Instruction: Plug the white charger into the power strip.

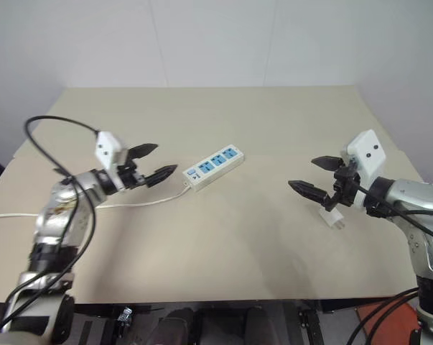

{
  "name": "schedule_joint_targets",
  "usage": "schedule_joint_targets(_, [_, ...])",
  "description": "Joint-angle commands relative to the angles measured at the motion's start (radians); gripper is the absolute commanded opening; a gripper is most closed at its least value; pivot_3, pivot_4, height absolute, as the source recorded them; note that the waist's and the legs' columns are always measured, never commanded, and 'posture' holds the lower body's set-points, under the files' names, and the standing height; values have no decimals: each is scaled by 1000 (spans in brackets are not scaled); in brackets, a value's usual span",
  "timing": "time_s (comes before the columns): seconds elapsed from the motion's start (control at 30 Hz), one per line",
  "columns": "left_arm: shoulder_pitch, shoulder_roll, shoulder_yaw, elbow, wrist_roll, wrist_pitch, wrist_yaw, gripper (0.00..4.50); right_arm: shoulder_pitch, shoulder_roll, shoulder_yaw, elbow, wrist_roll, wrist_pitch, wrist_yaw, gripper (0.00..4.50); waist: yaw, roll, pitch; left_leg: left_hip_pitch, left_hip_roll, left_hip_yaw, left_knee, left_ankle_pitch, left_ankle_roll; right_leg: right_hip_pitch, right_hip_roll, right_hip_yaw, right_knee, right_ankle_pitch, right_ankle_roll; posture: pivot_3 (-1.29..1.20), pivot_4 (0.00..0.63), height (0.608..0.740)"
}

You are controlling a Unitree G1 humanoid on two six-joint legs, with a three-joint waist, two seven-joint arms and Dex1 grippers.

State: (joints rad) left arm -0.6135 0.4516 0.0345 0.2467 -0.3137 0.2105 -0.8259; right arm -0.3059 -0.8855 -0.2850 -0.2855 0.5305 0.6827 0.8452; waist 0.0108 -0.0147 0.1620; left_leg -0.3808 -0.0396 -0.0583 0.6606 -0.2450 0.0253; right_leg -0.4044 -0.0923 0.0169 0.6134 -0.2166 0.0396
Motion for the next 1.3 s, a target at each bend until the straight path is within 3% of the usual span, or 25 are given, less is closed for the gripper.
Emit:
schedule_joint_targets(0.03, [-81,-49,-9,134,38,-71,33,4468,-20,7,-22,-26,16,-10,-17,4500,-3,0,0,-1,0,0,0,0,0,-1,0,0,-1,0,0,0,150,740])
schedule_joint_targets(0.37, [-188,-144,-54,505,136,-241,8,4468,8,23,-46,-72,34,-4,-42,4500,-5,0,0,-1,0,2,0,0,1,-1,0,1,0,1,1,0,150,740])
schedule_joint_targets(0.63, [-214,-196,-78,658,208,-344,16,4468,38,23,-56,-105,53,9,-73,4500,-1,-1,0,-2,0,2,1,0,1,-1,0,1,0,1,1,0,150,740])
schedule_joint_targets(0.83, [-241,-198,-99,790,292,-370,115,4468,40,26,-54,-115,68,12,-91,4500,0,-1,0,0,0,3,1,0,1,0,0,1,1,1,1,0,150,740])
schedule_joint_targets(0.93, [-236,-198,-94,815,296,-377,105,3914,35,28,-48,-117,73,12,-99,4500,-1,-1,0,2,0,3,1,0,1,1,0,1,1,1,1,0,150,740])
schedule_joint_targets(1.0, [-225,-196,-89,803,287,-385,79,3365,34,27,-46,-116,75,11,-103,4500,-2,-1,0,4,0,3,1,0,1,2,0,1,2,1,1,0,150,740])
schedule_joint_targets(1.03, [-216,-194,-87,778,275,-390,46,3308,35,26,-46,-115,76,10,-104,4500,-2,-1,0,4,0,3,1,0,1,2,0,2,3,1,1,0,150,740])
schedule_joint_targets(1.2, [-82,-142,-92,383,141,-274,-196,3309,48,17,-56,-119,82,12,-108,4500,-13,-1,0,1,1,2,1,0,1,-1,0,3,2,1,1,0,150,740])
schedule_joint_targets(1.3, [11,-93,-101,138,109,-152,-223,3309,54,18,-55,-120,84,13,-111,4500,-14,-1,0,-3,1,1,1,0,1,-4,0,3,3,1,1,0,150,740])
